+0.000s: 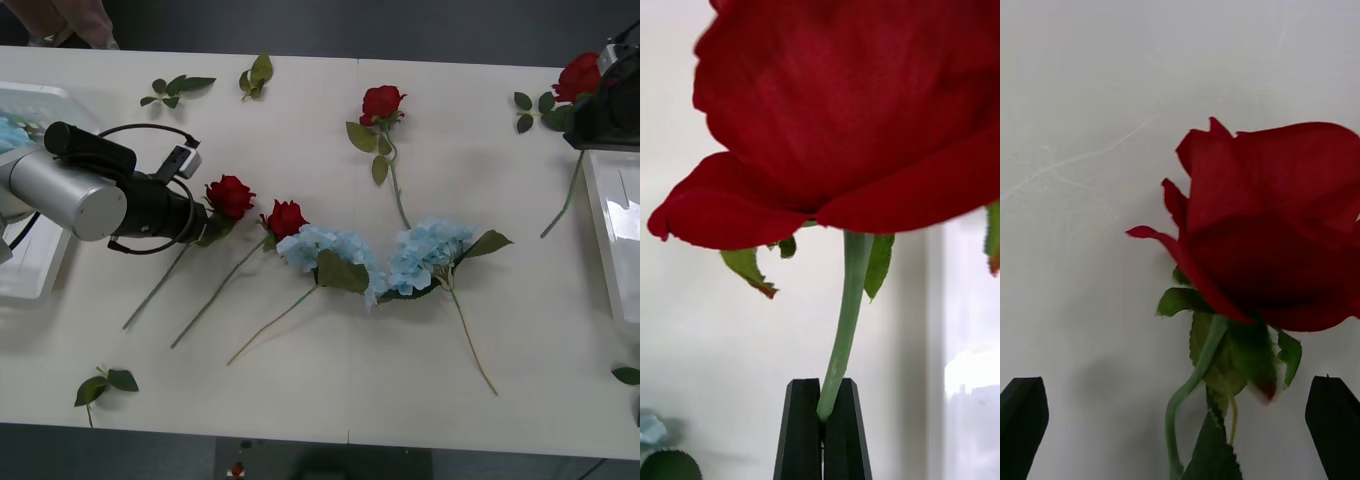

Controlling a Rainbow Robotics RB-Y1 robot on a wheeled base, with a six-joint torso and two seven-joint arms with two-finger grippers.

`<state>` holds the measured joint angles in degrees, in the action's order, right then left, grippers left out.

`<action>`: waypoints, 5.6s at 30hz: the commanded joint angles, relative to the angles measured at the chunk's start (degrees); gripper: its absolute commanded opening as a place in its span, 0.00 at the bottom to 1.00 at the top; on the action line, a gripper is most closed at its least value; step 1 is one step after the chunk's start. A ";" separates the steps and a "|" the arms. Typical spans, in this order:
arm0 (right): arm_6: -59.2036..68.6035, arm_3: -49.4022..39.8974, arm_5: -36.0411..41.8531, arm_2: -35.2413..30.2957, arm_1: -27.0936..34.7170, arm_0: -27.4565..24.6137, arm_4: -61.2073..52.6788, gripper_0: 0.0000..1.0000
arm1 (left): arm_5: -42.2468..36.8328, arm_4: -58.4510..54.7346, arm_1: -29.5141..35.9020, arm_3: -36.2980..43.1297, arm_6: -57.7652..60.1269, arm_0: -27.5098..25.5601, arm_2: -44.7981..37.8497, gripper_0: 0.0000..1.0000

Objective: Put the red flowers into the right box and the blue flowers into the left box

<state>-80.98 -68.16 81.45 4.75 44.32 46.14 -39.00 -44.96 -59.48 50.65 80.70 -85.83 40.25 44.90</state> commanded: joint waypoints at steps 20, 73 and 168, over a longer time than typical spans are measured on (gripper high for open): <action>-32.31 2.42 6.62 -32.70 7.98 -8.61 3.66 0.00 | 2.95 7.98 -4.77 -5.29 2.69 4.14 4.94 0.10; -51.47 2.33 6.53 -33.67 3.76 -14.15 -23.05 1.00 | -5.49 -12.68 5.07 12.55 6.64 7.48 -21.69 0.00; -27.74 2.33 16.46 -22.77 -13.29 6.15 -58.12 0.00 | 21.93 7.28 -36.59 9.39 26.68 14.60 -22.04 1.00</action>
<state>-110.69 -64.81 97.63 -17.14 32.20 49.30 -96.42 -23.69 -52.46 13.70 88.97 -61.53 52.73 22.82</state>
